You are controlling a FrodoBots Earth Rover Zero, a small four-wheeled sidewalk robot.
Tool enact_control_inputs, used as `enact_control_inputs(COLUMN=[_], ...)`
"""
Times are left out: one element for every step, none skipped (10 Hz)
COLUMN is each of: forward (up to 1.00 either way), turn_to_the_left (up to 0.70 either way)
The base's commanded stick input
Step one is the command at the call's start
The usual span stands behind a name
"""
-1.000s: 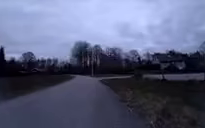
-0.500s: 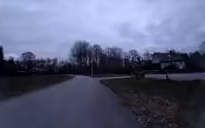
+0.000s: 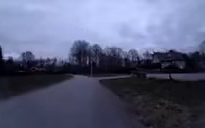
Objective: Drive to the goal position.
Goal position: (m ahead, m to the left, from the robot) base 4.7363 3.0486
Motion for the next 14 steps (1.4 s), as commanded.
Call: enact_control_inputs(forward=[0.7, 0.7, 0.7, 0.7, 0.7, 0.7, 0.7, 0.7, 0.7, 0.7, 0.7, 0.7, 0.7, 0.7], turn_to_the_left=[0.0, 0.0, 0.0, 0.0, 0.0, 0.0, 0.0, 0.0, 0.0, 0.0, 0.0, 0.0, 0.0, 0.0])
